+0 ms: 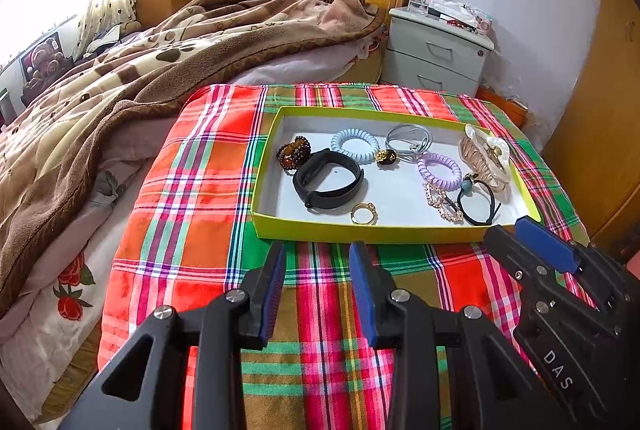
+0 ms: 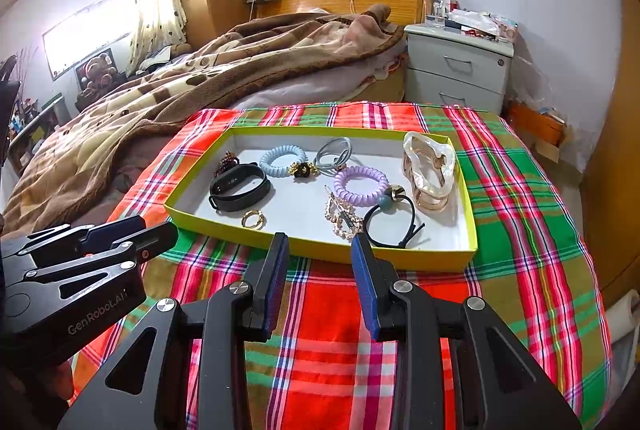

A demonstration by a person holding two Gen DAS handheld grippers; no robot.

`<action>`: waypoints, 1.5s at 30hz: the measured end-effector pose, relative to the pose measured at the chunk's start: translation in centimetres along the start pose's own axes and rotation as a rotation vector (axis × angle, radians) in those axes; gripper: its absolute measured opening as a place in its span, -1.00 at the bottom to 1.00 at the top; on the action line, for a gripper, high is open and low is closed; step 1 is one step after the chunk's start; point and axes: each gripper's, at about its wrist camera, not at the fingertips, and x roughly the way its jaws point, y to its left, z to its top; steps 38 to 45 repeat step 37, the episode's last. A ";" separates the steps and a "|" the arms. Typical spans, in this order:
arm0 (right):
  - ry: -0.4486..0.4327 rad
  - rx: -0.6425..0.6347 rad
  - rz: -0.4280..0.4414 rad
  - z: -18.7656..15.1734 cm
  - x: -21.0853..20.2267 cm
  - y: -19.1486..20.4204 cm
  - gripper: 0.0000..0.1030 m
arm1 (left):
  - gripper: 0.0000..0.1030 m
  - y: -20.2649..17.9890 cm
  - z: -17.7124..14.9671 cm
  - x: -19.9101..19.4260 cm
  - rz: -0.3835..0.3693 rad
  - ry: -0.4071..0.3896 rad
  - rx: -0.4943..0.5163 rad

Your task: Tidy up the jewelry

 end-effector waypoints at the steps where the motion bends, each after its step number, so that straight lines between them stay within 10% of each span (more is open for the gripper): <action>1: 0.001 0.000 0.000 0.0 0.1 0.1 -0.36 | -0.33 0.0 0.0 0.0 -0.002 0.001 0.001; 45: 0.002 0.001 -0.003 0.0 0.1 0.0 -0.36 | -0.33 0.2 -0.1 0.3 0.002 0.012 -0.011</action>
